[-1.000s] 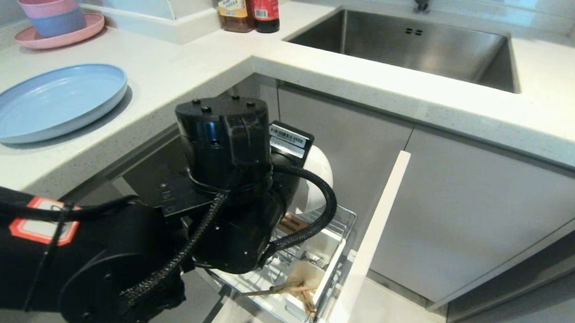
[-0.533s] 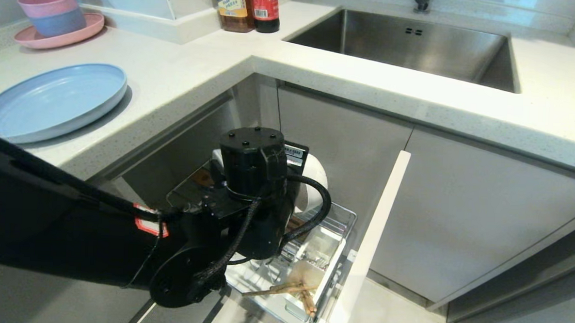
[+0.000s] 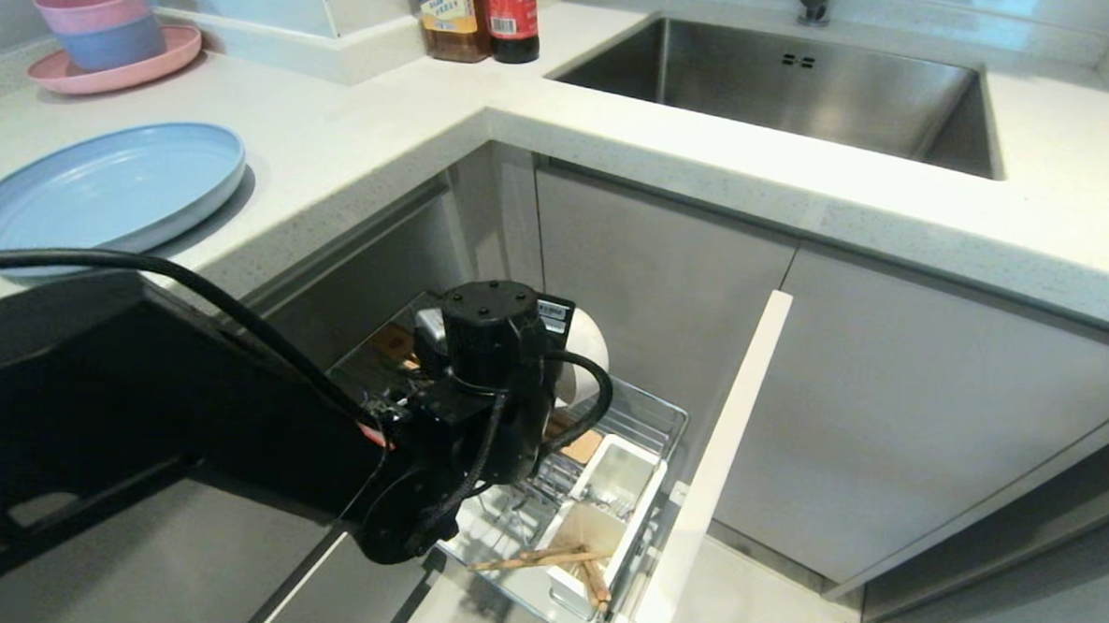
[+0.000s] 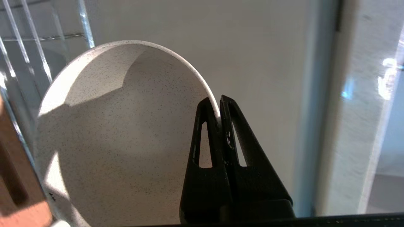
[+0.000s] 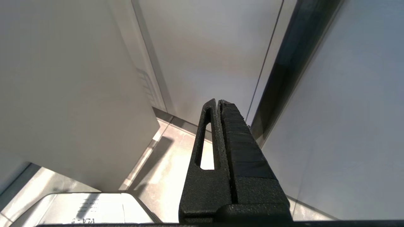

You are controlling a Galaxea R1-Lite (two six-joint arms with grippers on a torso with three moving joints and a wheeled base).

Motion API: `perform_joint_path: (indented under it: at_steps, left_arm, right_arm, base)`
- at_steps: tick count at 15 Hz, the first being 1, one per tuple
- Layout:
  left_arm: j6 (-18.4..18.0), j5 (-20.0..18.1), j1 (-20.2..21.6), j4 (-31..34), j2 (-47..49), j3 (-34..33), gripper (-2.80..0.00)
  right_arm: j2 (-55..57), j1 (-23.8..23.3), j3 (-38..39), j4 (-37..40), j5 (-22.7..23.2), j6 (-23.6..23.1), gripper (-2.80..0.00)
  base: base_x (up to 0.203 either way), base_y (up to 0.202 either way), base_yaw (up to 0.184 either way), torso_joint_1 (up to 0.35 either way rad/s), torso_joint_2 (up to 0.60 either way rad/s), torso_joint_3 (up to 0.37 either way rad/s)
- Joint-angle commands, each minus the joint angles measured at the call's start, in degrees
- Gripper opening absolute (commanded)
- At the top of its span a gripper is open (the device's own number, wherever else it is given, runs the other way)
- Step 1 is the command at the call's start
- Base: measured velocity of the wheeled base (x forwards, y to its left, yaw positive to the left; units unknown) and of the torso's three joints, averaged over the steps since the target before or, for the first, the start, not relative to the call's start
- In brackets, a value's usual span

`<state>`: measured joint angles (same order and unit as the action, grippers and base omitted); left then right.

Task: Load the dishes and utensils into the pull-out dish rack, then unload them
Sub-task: Pick up the bowl and place it in the cupboard

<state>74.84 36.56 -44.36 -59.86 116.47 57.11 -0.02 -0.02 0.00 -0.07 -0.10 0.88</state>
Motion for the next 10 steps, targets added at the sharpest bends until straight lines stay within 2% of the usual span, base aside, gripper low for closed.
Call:
perform_joint_path:
  at_steps: [1,3,5,10]
  left_arm:
    - [0.48,0.17,0.50,-0.83,2.11,0.11,-2.80]
    - [0.66,-1.96,1.92,-3.56,3.04,0.12,-2.80]
    - [2.52,-3.03,3.11,-3.91,3.57,0.17,-2.80]
    - [2.77,-5.17,4.93,-5.20,5.09,0.69,-2.80]
  right_arm:
    - [0.02,0.02,0.09,-0.01,0.01,0.00,-2.80]
    - [0.02,0.02,0.09,-0.01,0.01,0.00,-2.80]
    - [0.02,0.02,0.09,-0.01,0.01,0.00,-2.80]
    - [0.02,0.02,0.09,-0.01,0.01,0.00,-2.80]
  base:
    - [0.000,0.000,0.000,0.000,0.00,0.000]
    - [0.000,0.000,0.000,0.000,0.00,0.000]
    - [0.000,0.000,0.000,0.000,0.00,0.000]
    - [0.000,0.000,0.000,0.000,0.00,0.000]
